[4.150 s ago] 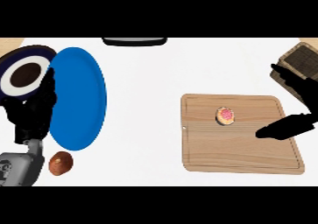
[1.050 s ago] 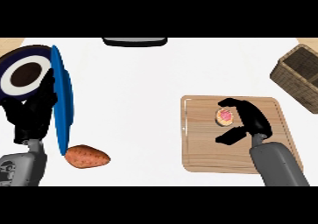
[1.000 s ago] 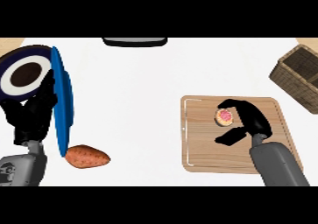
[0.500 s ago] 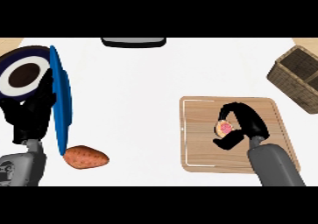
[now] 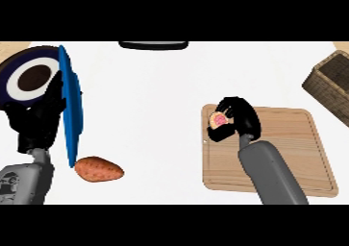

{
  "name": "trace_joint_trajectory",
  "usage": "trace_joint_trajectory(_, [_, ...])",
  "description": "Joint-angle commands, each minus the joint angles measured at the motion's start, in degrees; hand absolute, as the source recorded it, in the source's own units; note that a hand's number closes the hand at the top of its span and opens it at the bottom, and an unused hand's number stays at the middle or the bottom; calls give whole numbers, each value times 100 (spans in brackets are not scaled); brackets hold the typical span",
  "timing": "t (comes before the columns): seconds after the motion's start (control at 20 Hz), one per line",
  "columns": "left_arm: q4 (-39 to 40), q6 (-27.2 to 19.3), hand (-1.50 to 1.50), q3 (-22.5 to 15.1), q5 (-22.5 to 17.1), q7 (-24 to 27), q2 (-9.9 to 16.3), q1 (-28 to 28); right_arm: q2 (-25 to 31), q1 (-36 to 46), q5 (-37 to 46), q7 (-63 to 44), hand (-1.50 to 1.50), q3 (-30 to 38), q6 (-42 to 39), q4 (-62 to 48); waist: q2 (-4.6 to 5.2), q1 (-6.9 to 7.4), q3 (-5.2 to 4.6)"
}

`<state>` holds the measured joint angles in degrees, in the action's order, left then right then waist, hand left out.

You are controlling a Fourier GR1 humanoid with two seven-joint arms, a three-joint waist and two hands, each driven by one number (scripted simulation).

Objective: Pick the cupcake from the cutting board and place it in the basket

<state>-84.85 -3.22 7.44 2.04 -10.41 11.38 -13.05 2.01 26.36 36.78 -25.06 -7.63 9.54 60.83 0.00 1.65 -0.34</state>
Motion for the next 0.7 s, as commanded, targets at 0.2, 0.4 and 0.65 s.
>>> trace_joint_trajectory(0.2, [12, -18, 0, 32, 36, 34, 24, 1, -197, 840, -862, -182, 150, -626, 2324, 270, 20, 14, 41])
trace_joint_trajectory(0.4, [-418, 40, 0, 78, -95, -289, 78, 172, -200, 985, -650, -500, 150, -616, 2817, 1129, -46, -101, 37])
trace_joint_trajectory(0.65, [-42, -15, 0, 155, -44, 73, 14, 265, -182, 1771, 701, -2283, 150, -792, 2649, 1664, -47, -217, 24])
